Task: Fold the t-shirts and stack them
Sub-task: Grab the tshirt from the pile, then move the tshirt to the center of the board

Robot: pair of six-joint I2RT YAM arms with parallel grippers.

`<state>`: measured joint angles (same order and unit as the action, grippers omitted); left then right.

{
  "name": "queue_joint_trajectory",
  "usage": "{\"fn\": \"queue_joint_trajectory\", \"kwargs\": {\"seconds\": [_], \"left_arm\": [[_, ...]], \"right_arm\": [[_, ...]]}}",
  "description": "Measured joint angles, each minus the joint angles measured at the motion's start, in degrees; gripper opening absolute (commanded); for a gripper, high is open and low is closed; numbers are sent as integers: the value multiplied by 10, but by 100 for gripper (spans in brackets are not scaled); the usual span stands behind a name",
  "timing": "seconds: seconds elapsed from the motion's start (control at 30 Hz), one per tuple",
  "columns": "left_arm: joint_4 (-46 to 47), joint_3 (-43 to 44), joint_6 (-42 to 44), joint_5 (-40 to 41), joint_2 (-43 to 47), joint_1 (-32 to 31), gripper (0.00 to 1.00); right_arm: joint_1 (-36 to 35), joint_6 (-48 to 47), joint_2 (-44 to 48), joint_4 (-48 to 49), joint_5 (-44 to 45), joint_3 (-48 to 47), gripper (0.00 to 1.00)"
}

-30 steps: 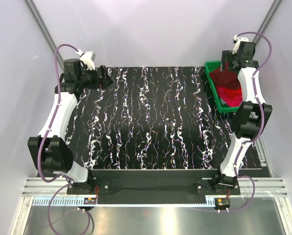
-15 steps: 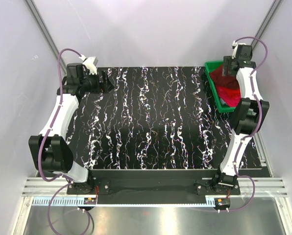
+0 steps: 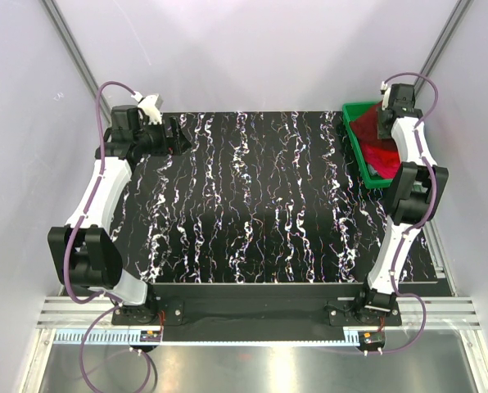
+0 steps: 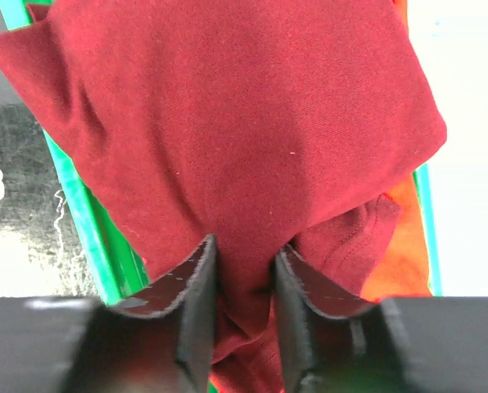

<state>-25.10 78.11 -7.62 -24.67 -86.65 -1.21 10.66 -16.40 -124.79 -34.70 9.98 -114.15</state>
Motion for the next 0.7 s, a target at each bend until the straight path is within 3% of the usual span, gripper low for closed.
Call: {"fn": "queue_joint_trajectory", "kwargs": {"seconds": [0.17, 0.23, 0.27, 0.4, 0.53, 0.7], "left_arm": [[5, 0, -4, 0, 0, -2, 92], [8, -3, -5, 0, 0, -2, 92], [8, -3, -5, 0, 0, -2, 93], [7, -3, 2, 5, 0, -3, 97], [0, 7, 15, 43, -5, -3, 99], [-2, 32, 3, 101, -14, 3, 99]], "right_arm": [[-4, 10, 0, -9, 0, -38, 28], [-6, 12, 2, -6, 0, -60, 20], [-8, 10, 6, -4, 0, -67, 11], [-30, 5, 45, -4, -5, -72, 0], [-63, 12, 90, -16, -40, -87, 0], [-105, 22, 147, -38, -162, -98, 0]]}}
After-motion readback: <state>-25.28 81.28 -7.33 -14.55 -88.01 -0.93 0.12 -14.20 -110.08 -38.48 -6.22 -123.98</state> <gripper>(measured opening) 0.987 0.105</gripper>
